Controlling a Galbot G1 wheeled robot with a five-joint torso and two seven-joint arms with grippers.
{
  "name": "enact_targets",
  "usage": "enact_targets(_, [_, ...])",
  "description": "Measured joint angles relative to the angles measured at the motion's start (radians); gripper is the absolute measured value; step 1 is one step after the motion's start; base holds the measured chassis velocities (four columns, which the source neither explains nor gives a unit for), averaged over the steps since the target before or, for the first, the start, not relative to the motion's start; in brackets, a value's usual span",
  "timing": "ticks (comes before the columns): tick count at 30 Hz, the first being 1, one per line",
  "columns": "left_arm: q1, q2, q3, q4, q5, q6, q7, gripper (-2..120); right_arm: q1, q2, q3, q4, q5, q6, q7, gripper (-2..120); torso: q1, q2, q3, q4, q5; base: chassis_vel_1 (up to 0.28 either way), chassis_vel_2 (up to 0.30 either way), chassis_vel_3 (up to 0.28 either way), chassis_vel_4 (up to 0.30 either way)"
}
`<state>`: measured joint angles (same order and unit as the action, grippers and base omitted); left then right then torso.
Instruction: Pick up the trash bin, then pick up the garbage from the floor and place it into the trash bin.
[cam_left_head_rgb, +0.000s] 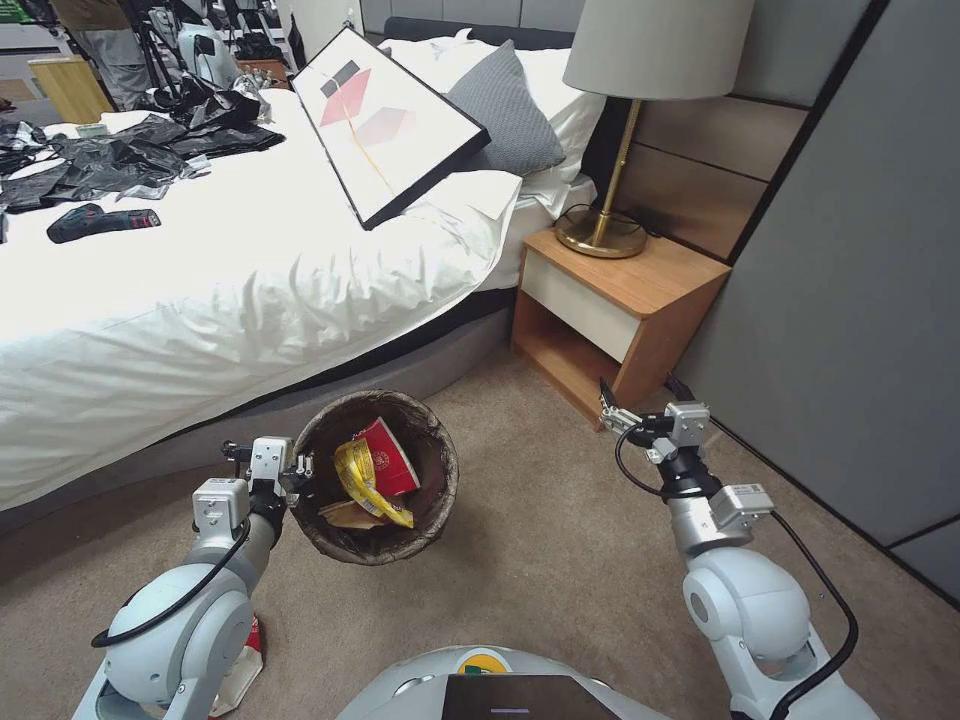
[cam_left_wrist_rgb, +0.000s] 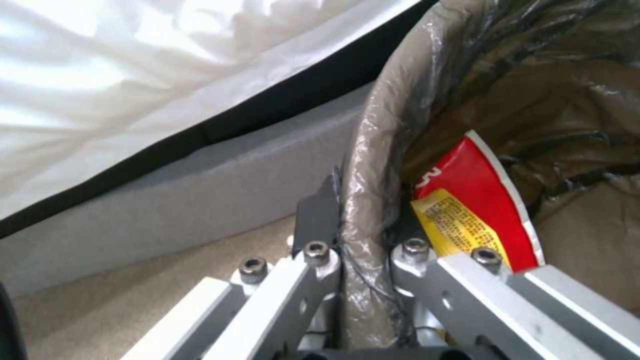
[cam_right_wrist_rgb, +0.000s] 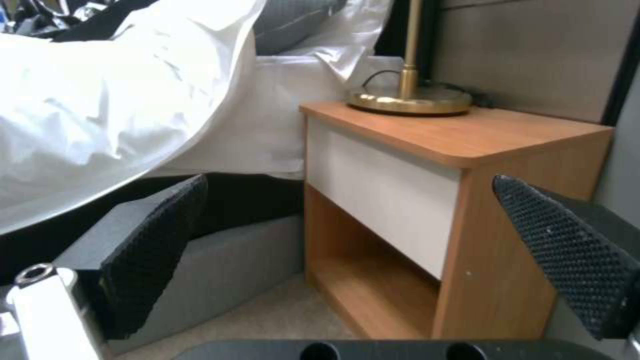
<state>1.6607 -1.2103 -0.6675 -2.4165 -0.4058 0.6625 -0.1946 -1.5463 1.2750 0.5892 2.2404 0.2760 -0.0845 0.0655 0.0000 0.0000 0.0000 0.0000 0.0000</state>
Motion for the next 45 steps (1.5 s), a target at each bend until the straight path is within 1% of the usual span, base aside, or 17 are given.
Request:
enact_targets(7, [0.008,0.002,-0.012,-0.006,-0.006,0.001,-0.001,3,0.028,-0.009,-0.024,-0.012,0.021,-0.019,0.024,100,0.000,0.000,0.000,0.0000,0.0000,0.012,0.011,0.017,0.014])
enact_targets(33, [0.019,-0.001,-0.021,-0.017,-0.011,0.004,-0.006,3,0.045,-0.024,-0.039,-0.035,0.039,-0.026,0.042,100,0.000,0.000,0.000,0.0000,0.0000,0.047,0.046,0.043,0.044])
enact_targets(45, [0.018,-0.012,-0.036,-0.026,-0.009,0.004,-0.008,3,0.025,-0.006,-0.030,-0.020,0.023,-0.022,0.038,100,0.000,0.000,0.000,0.0001,0.0000,0.052,0.057,0.056,0.059])
